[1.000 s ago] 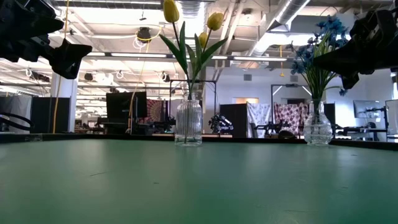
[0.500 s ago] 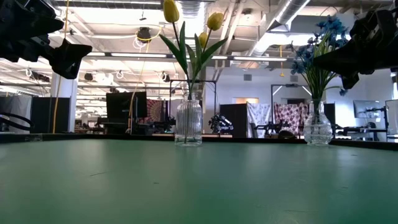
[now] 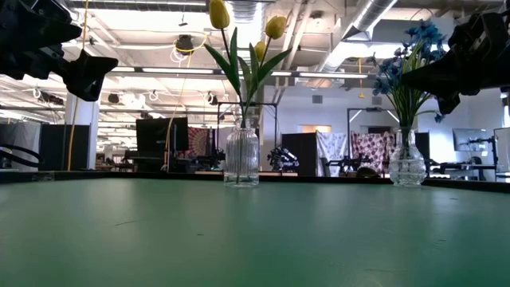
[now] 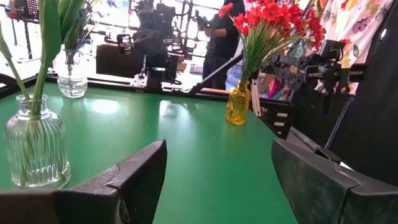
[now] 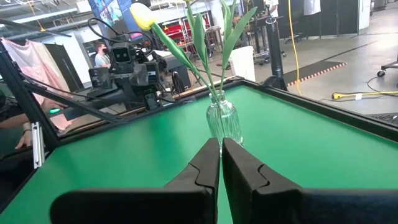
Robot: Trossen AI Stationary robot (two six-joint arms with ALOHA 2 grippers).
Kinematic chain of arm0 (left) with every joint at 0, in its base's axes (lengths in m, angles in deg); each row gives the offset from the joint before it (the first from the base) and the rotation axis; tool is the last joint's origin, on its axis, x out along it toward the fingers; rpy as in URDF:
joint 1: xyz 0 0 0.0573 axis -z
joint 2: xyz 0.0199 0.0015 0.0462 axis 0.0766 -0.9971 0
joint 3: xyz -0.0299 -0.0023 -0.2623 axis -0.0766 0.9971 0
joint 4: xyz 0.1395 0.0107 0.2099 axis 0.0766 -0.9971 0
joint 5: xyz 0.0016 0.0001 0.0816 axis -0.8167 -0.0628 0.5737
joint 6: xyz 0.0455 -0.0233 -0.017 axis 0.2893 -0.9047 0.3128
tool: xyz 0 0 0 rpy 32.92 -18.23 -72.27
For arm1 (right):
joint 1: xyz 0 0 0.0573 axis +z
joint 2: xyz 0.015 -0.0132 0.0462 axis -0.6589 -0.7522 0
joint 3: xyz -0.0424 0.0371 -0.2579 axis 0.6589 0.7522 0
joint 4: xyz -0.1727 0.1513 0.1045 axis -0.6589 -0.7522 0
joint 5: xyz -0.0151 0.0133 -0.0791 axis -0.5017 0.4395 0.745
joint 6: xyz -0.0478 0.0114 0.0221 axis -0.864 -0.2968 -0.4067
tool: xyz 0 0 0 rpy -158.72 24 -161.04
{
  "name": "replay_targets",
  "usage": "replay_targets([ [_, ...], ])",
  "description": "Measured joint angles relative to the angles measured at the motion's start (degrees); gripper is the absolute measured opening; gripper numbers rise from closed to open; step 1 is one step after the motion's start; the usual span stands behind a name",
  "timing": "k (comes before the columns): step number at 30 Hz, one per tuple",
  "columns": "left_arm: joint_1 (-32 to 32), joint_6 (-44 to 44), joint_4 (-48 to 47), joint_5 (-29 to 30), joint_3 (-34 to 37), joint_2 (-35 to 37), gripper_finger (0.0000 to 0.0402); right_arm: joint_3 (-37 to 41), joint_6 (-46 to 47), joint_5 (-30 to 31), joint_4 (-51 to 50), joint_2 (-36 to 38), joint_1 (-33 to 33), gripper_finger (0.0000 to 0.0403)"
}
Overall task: Sort flowers into vase by color
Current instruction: Return to Home Position
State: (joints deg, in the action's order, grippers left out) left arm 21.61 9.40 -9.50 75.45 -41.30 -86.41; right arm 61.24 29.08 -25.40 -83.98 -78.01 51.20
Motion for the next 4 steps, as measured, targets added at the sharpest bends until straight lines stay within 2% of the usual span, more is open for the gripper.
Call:
replay_targets([
  [4, 0.0, 0.0, 0.0, 0.0, 0.0, 0.0, 0.0277, 0.0, 0.0, 0.0, 0.0, 0.0, 0.0, 0.0048],
])
